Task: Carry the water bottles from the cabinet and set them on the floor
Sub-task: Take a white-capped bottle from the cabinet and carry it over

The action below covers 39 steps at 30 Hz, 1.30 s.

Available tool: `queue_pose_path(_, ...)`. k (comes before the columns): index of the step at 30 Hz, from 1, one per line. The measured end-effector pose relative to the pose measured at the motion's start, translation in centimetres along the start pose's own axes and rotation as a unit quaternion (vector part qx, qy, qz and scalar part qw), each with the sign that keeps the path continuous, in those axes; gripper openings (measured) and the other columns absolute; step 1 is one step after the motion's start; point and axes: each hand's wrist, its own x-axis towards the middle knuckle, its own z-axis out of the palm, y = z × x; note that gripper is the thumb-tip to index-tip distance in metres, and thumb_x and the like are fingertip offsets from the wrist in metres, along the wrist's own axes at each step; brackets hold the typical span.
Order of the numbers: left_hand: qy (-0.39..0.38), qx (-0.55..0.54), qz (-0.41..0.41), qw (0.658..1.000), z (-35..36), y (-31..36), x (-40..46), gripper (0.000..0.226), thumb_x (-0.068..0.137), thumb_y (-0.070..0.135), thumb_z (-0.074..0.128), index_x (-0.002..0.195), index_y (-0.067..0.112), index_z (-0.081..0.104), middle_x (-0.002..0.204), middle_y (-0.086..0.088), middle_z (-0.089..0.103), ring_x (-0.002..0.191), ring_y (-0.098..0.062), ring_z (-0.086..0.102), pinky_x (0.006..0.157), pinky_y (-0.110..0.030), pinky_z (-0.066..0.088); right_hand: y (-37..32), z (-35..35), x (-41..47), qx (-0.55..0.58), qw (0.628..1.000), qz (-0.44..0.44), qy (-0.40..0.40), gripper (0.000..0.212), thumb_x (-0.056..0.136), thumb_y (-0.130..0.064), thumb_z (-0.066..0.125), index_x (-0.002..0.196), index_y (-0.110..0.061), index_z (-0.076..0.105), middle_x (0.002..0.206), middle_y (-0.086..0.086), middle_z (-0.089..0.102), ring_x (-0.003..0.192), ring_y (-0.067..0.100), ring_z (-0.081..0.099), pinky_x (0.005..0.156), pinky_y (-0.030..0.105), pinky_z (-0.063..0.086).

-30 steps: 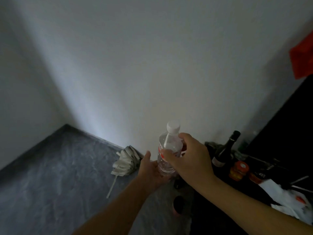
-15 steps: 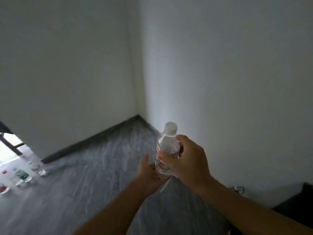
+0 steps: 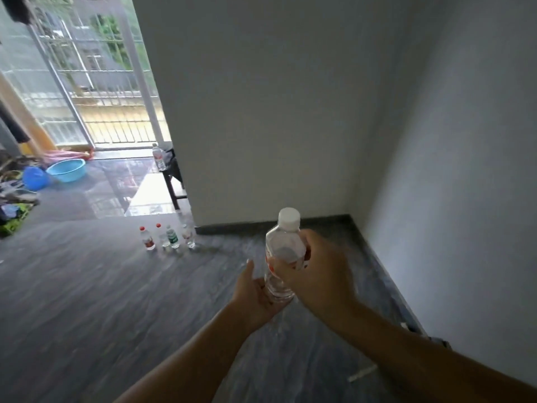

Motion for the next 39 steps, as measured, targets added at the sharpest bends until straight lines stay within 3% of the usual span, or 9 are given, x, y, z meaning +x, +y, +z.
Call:
queue_pose_path(3, 0.028, -0.028, 0.034, 0.999, -2.3, 3.2, 0.0, 0.088, 0.091, 0.067, 0.025, 0.093, -0.006, 0.074, 0.105, -0.028, 0.070, 0.087, -0.038, 0.071, 0.066, -0.042, 0.059, -2.1, 3.2, 2.2, 0.019, 0.999, -0.019, -0.037, 0.049, 0.069, -0.053, 0.074, 0.105, -0.023, 0.061, 0.096, -0.005, 0.067, 0.086, 0.016, 0.064, 0.074, 0.041, 0.054)
queue_pose_path(7, 0.069, -0.045, 0.072, 0.994, -5.4, 7.8, -0.2, 0.087, 0.091, 0.066, 0.025, 0.091, -0.005, 0.075, 0.108, -0.026, 0.069, 0.091, -0.038, 0.070, 0.082, -0.046, 0.052, -4.8, 7.7, 5.2, 0.025, 0.996, -0.044, -0.076, 0.051, 0.067, -0.057, 0.073, 0.104, -0.026, 0.060, 0.096, -0.006, 0.067, 0.087, 0.016, 0.063, 0.074, 0.039, 0.054)
queue_pose_path(10, 0.095, -0.068, 0.083, 0.990, -7.8, 11.7, -0.2, 0.086, 0.092, 0.064, 0.029, 0.088, -0.009, 0.074, 0.104, -0.027, 0.070, 0.086, -0.039, 0.071, 0.082, -0.048, 0.050, -7.3, 11.4, 7.4, 0.025, 0.993, -0.061, -0.099, 0.054, 0.066, -0.060, 0.071, 0.106, -0.026, 0.060, 0.098, -0.006, 0.068, 0.088, 0.016, 0.064, 0.075, 0.039, 0.054)
queue_pose_path(17, 0.123, -0.094, 0.097, 0.983, -13.4, 22.7, 0.2, 0.086, 0.093, 0.061, 0.028, 0.083, -0.011, 0.074, 0.093, -0.028, 0.071, 0.073, -0.038, 0.072, 0.074, -0.044, 0.050, -14.1, 20.8, 13.2, 0.024, 0.989, -0.085, -0.118, 0.046, 0.070, -0.056, 0.072, 0.101, -0.025, 0.060, 0.093, -0.009, 0.066, 0.083, 0.011, 0.062, 0.073, 0.035, 0.053)
queue_pose_path(23, 0.141, -0.110, 0.109, 0.978, -18.7, 31.8, 0.8, 0.084, 0.094, 0.058, 0.033, 0.074, -0.014, 0.072, 0.087, -0.029, 0.072, 0.068, -0.038, 0.072, 0.058, -0.042, 0.059, -19.4, 28.6, 18.0, 0.029, 0.985, -0.105, -0.135, 0.053, 0.070, -0.059, 0.072, 0.107, -0.023, 0.059, 0.097, -0.008, 0.067, 0.084, 0.011, 0.063, 0.074, 0.035, 0.054)
queue_pose_path(25, 0.137, -0.122, 0.117, 0.976, -20.0, 34.5, 1.2, 0.082, 0.094, 0.057, 0.035, 0.075, -0.014, 0.072, 0.088, -0.029, 0.071, 0.070, -0.038, 0.072, 0.054, -0.045, 0.059, -20.8, 31.0, 19.8, 0.032, 0.984, -0.109, -0.141, 0.054, 0.070, -0.059, 0.072, 0.109, -0.024, 0.059, 0.097, -0.008, 0.067, 0.084, 0.011, 0.062, 0.073, 0.035, 0.054)
queue_pose_path(29, 0.146, -0.141, 0.136, 0.970, -22.8, 39.8, 2.9, 0.079, 0.093, 0.057, 0.037, 0.084, -0.012, 0.073, 0.093, -0.027, 0.072, 0.078, -0.038, 0.072, 0.065, -0.047, 0.060, -23.2, 35.9, 23.6, 0.030, 0.981, -0.124, -0.149, 0.056, 0.068, -0.061, 0.069, 0.110, -0.025, 0.059, 0.097, -0.007, 0.067, 0.085, 0.013, 0.063, 0.073, 0.034, 0.053)
queue_pose_path(34, 0.158, -0.159, 0.146, 0.963, -25.9, 46.9, 5.0, 0.076, 0.089, 0.059, 0.043, 0.088, -0.010, 0.074, 0.094, -0.027, 0.072, 0.080, -0.038, 0.072, 0.065, -0.048, 0.060, -25.8, 42.3, 28.8, 0.047, 0.976, -0.148, -0.155, 0.064, 0.069, -0.061, 0.072, 0.119, -0.024, 0.057, 0.106, -0.005, 0.068, 0.088, 0.012, 0.064, 0.076, 0.029, 0.055)
queue_pose_path(39, 0.164, -0.202, 0.174, 0.950, -28.8, 54.7, 6.1, 0.078, 0.093, 0.059, 0.036, 0.108, -0.013, 0.062, 0.103, -0.034, 0.068, 0.087, -0.046, 0.069, 0.071, -0.051, 0.057, -29.5, 48.3, 34.5, 0.081, 0.964, -0.171, -0.188, 0.062, 0.070, -0.057, 0.075, 0.119, -0.023, 0.058, 0.106, -0.005, 0.070, 0.086, 0.010, 0.065, 0.074, 0.027, 0.056)
